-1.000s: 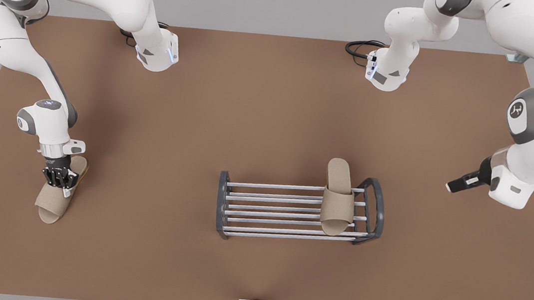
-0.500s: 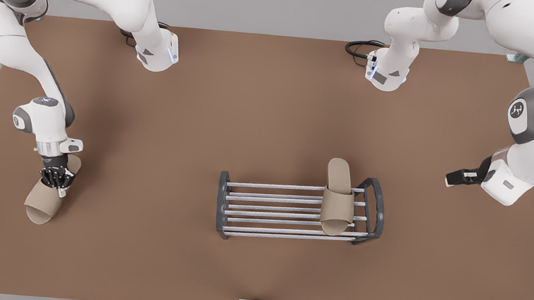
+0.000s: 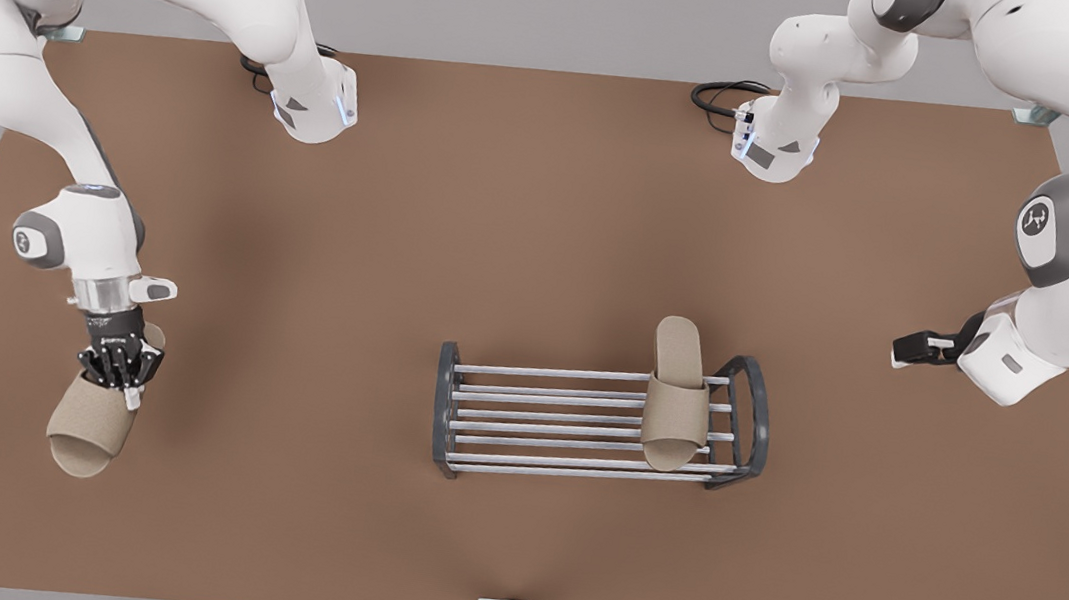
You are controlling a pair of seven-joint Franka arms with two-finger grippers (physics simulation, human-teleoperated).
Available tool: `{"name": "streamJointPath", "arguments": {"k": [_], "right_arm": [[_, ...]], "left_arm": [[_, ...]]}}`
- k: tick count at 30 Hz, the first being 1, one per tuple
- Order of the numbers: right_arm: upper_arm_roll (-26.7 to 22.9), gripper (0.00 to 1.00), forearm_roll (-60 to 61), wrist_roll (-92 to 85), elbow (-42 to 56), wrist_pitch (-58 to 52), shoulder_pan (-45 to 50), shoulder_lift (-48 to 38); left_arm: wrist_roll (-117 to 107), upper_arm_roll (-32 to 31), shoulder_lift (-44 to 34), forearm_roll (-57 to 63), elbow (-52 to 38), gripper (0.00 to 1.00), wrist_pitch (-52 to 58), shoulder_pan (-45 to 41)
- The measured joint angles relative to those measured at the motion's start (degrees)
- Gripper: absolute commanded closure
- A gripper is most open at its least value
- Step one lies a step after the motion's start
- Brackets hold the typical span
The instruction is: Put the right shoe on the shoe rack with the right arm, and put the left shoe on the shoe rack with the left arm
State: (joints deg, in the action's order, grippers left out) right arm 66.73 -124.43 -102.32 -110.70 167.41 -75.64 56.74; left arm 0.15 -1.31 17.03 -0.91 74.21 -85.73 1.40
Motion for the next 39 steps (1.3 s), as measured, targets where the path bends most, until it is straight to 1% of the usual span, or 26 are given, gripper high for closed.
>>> {"name": "streamJointPath", "arguments": {"k": [6, 9, 13, 17, 20, 22, 24, 28, 30, 35, 39], "right_arm": [[4.43, 0.79, 7.41, 0.08, -1.86, 0.33, 4.87, -4.31], [8.03, 0.79, 9.70, 0.58, -2.53, 0.44, 8.45, -4.84], [10.75, 0.79, 16.23, 1.29, -0.23, 0.48, 15.97, -5.35], [13.43, 0.79, 27.12, 2.28, 1.07, -0.65, 23.05, -7.43], [15.30, 0.79, 33.65, 3.76, 2.98, -4.07, 28.47, -7.64], [15.31, 0.79, 36.62, 5.09, 6.20, -7.71, 35.16, -7.58], [14.06, 0.79, 38.41, 6.64, 10.75, -11.95, 42.54, -7.58], [8.41, 0.79, 40.04, 10.34, 18.27, -19.30, 54.83, -7.44], [6.47, 0.79, 40.38, 12.37, 20.38, -21.93, 58.39, -7.35], [-1.13, 0.79, 40.76, 17.85, 28.61, -25.70, 69.60, -6.16], [-4.39, 0.79, 40.79, 21.67, 32.09, -27.07, 74.05, -4.31]], "left_arm": [[1.45, 0.00, -0.17, 0.01, 0.00, 0.00, 0.46, 0.00], [2.01, 0.00, -0.19, 0.00, 0.00, 0.00, 0.63, 0.00], [2.63, 0.00, -0.18, 0.00, 0.00, 0.00, 0.78, 0.00], [3.13, 0.00, -0.20, 0.00, 0.00, 0.00, 0.99, 0.00], [3.44, 0.00, -0.26, 0.00, 0.00, 0.00, 1.19, 0.00], [3.61, 0.00, -0.26, 0.00, 0.00, 0.00, 1.29, 0.00], [3.77, 0.00, -0.26, 0.00, 0.00, 0.00, 1.39, 0.00], [4.04, 0.00, -0.34, 0.00, 0.00, 0.00, 1.69, 0.00], [4.16, 0.00, -0.35, 0.00, 0.00, 0.00, 1.79, 0.00], [4.38, 0.00, -0.30, 0.00, 0.01, 0.00, 1.93, 0.03], [4.51, 0.00, -0.27, 0.00, 0.07, 0.00, 1.98, 0.01]]}}
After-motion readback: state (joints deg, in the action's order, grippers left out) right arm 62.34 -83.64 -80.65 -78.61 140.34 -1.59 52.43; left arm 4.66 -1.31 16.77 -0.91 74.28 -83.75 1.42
